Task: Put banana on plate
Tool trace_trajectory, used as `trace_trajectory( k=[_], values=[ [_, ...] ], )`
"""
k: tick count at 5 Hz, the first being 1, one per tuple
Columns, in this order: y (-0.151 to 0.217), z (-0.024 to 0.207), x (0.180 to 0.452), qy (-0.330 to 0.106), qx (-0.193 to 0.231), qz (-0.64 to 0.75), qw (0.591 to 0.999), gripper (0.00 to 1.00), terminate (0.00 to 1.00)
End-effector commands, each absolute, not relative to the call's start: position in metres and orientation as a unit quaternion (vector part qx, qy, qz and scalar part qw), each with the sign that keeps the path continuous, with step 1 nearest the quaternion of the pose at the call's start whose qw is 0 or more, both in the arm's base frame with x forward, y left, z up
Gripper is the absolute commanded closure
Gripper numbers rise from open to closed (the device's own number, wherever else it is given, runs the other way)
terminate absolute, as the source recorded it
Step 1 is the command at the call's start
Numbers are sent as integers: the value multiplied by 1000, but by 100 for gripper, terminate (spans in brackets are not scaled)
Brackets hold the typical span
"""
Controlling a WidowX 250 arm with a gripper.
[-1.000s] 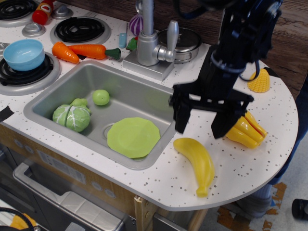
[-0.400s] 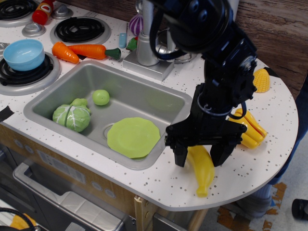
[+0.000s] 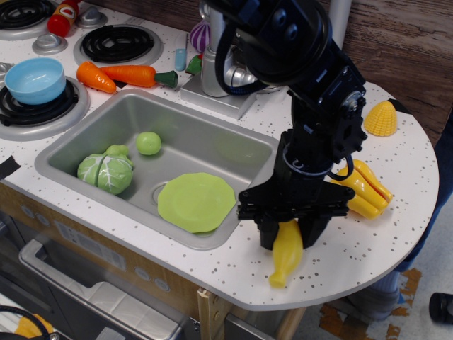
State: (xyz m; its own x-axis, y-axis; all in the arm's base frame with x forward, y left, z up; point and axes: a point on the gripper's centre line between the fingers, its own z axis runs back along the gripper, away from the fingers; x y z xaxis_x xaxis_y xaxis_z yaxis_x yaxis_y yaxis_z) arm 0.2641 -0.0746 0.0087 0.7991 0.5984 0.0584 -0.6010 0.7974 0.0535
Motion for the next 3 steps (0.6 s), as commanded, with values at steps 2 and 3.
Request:
trace_trajectory(
  k=[2,3],
  values=[
    [1,56,303,-51,99,216,970,100,0],
    [36,43,311,-78,102,173,977,100,0]
  ],
)
